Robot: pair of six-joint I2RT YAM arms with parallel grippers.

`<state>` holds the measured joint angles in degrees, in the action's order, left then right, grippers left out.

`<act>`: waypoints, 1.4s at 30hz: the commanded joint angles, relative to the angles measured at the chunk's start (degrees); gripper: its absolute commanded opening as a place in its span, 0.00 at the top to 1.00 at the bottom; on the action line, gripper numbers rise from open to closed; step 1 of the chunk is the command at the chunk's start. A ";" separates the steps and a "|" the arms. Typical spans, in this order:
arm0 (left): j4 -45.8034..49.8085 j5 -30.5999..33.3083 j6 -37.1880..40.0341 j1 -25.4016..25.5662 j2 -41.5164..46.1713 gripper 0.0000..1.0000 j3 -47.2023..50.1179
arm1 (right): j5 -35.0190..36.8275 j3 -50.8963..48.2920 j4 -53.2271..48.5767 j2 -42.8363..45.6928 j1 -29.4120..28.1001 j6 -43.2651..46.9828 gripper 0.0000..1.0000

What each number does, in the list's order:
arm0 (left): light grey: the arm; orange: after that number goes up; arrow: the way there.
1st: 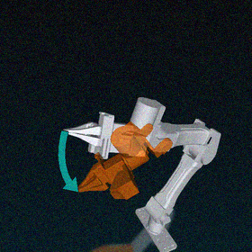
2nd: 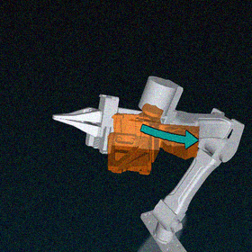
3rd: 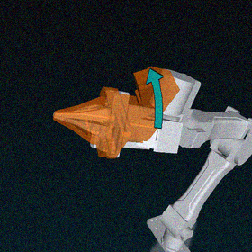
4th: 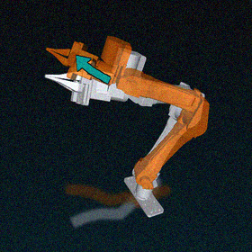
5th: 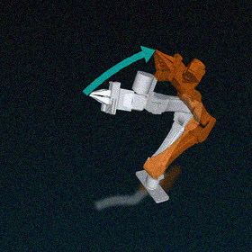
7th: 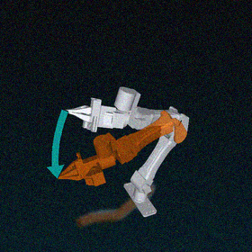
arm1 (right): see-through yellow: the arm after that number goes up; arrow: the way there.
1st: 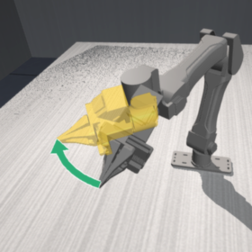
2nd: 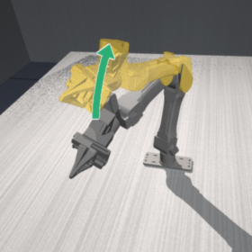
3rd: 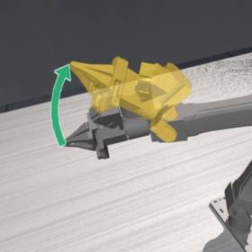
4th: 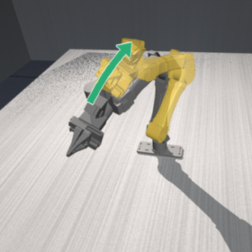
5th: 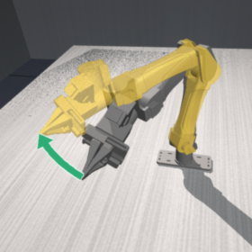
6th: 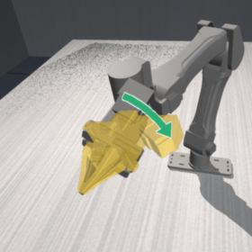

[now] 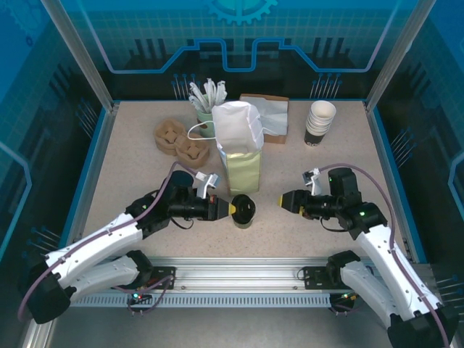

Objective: Pack the takeout coffee

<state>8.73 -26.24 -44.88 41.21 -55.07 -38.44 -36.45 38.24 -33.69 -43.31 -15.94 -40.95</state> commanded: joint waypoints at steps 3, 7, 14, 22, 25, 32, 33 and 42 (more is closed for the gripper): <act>-8.76 -6.53 -6.85 -3.64 -1.96 0.95 3.35 | 0.25 -1.05 7.42 -2.76 -3.12 -2.26 0.41; -9.61 -8.41 -7.69 -5.26 -3.38 0.96 4.37 | 0.42 -1.86 11.36 -5.59 -4.78 -4.35 0.40; -12.60 -10.02 -8.36 -7.35 -4.38 0.95 7.50 | 2.51 -1.94 16.25 -10.34 -8.79 -5.96 0.40; -17.50 -12.43 -9.52 -9.33 -6.01 0.84 10.50 | 5.49 -2.14 21.01 -15.23 -12.53 -7.39 0.41; -18.34 -13.24 -9.52 -9.74 -7.04 0.80 10.68 | 5.77 -2.97 23.47 -16.79 -12.97 -9.03 0.41; -18.58 -14.32 -8.48 -10.17 -9.51 0.78 9.88 | 7.28 -2.87 24.04 -18.65 -13.83 -9.06 0.40; -18.65 -14.41 -8.45 -10.15 -9.85 0.78 9.74 | 7.40 -2.67 23.81 -18.74 -13.85 -8.98 0.40; -20.86 -14.89 -8.64 -10.24 -12.68 0.78 9.51 | 6.40 -1.65 24.36 -21.85 -14.06 -8.95 0.36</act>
<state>-10.17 -39.40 -54.02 31.48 -67.05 -28.32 -29.78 35.44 -10.74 -64.34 -29.10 -49.58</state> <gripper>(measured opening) 0.217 0.636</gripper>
